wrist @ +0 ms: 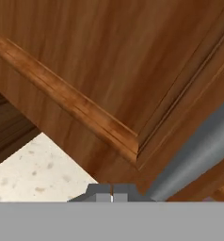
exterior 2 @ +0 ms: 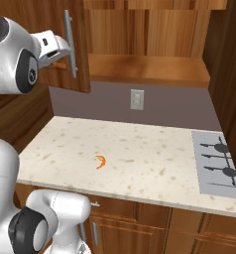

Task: Retrieve the tupperware from the cabinet, then place the raw meat into the tupperware to avoid contamination.

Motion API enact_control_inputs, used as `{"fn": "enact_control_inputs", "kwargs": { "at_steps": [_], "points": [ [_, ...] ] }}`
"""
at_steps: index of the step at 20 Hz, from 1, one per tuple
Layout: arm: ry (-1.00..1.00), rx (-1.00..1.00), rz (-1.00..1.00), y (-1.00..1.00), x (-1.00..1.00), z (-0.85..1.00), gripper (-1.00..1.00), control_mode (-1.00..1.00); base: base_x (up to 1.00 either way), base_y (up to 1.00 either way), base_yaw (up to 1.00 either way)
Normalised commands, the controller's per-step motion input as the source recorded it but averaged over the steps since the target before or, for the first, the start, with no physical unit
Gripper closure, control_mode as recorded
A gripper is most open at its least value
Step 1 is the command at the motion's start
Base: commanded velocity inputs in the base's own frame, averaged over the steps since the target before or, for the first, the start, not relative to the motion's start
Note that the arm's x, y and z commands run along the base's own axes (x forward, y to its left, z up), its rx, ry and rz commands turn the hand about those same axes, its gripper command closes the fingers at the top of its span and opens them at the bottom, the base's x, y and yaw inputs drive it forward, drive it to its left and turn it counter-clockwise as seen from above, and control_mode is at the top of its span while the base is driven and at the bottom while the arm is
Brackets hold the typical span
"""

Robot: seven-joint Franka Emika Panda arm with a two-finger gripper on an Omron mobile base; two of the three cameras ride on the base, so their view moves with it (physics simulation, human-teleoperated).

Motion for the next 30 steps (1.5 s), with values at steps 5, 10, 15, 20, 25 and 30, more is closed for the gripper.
{"fn": "enact_control_inputs", "kwargs": {
  "at_steps": [5,10,15,20,25,30],
  "points": [
    [0.05,-0.04,0.01,0.01,-0.23,-0.04,1.00,-1.00,0.00,0.00,0.00],
    [-0.03,0.00,0.00,-0.49,-0.23,0.07,1.00,-1.00,0.00,0.00,0.00],
    [-0.07,0.00,0.02,-0.59,-0.14,0.14,1.00,-1.00,0.00,0.00,0.00],
    [-0.08,0.00,0.04,-0.44,-0.06,0.15,-1.00,-1.00,0.00,0.00,0.00],
    [-0.07,0.00,0.04,-0.27,0.00,0.13,-1.00,-1.00,0.00,0.00,0.00],
    [-0.01,0.00,0.01,-0.31,0.00,0.21,-1.00,-1.00,0.00,0.00,0.00]
  ]
}}
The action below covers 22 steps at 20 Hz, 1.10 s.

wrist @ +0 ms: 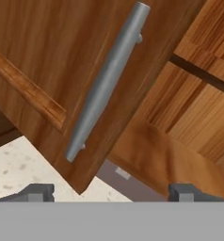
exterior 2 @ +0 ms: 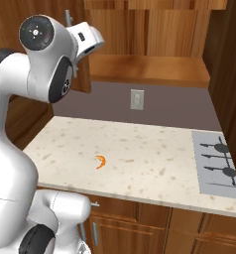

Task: Retrieve the tupperware from the cabinet, then place the raw meat into the tupperware to avoid contamination.

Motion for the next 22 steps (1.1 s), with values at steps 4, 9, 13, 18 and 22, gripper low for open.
{"fn": "enact_control_inputs", "kwargs": {
  "at_steps": [4,9,13,18,22],
  "points": [
    [0.00,-0.05,0.00,-0.37,0.00,0.19,-1.00,-1.00,0.00,0.00,0.00],
    [-0.03,-0.11,0.03,-0.32,0.00,0.12,-1.00,-1.00,0.00,0.00,0.00],
    [-0.06,-0.16,0.06,-0.19,0.00,0.08,-1.00,-1.00,0.00,0.00,0.00],
    [-0.08,-0.14,0.14,-0.04,0.02,0.00,-1.00,-1.00,0.00,0.00,0.00],
    [-0.10,-0.11,0.22,-0.04,0.08,-0.03,-1.00,-1.00,0.00,0.00,0.00]
  ]
}}
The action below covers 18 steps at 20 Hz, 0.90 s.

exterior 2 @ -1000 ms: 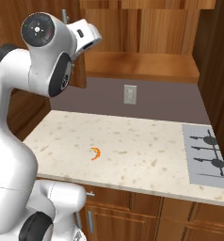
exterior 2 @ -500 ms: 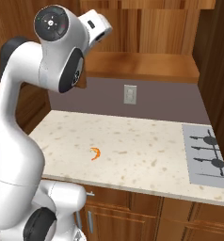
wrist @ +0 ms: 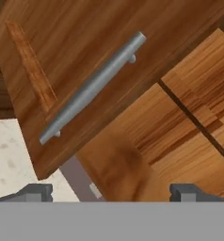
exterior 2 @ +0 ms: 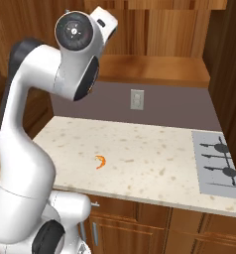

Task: Retrieve the tupperware from the cabinet, then place the raw meat into the tupperware to avoid contamination.

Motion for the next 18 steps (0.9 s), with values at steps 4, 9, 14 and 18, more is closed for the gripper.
{"fn": "enact_control_inputs", "kwargs": {
  "at_steps": [4,9,14,18],
  "points": [
    [-0.15,-0.08,0.28,-0.08,0.08,-0.11,-1.00,-1.00,0.00,0.00,0.00],
    [-0.20,-0.03,0.30,-0.07,0.14,-0.11,-1.00,-1.00,0.00,0.00,0.00],
    [-0.22,-0.05,0.27,0.00,0.13,-0.11,-1.00,-1.00,0.00,0.00,0.00],
    [-0.14,-0.08,0.14,0.05,0.12,-0.07,-1.00,-1.00,0.00,0.00,0.00]
  ]
}}
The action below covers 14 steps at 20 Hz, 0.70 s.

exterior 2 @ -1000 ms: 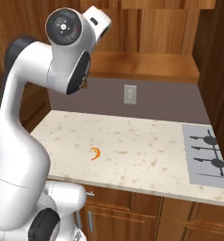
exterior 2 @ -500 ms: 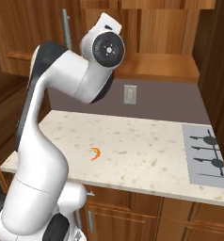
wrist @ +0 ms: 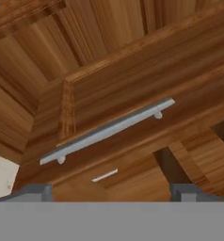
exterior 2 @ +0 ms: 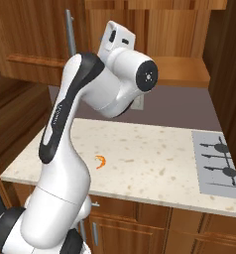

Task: Retrieve the tupperware from the cabinet, then place the raw meat into the tupperware to avoid contamination.

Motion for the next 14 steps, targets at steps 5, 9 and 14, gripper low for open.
{"fn": "enact_control_inputs", "kwargs": {
  "at_steps": [5,9,14],
  "points": [
    [-0.01,-0.03,0.03,0.11,0.28,-0.03,-1.00,-1.00,0.00,0.00,0.00],
    [0.00,0.00,0.00,0.05,0.35,0.00,-1.00,-1.00,0.00,0.00,0.00],
    [0.00,-0.02,0.00,0.01,0.31,0.00,-1.00,-1.00,0.00,0.00,0.00]
  ]
}}
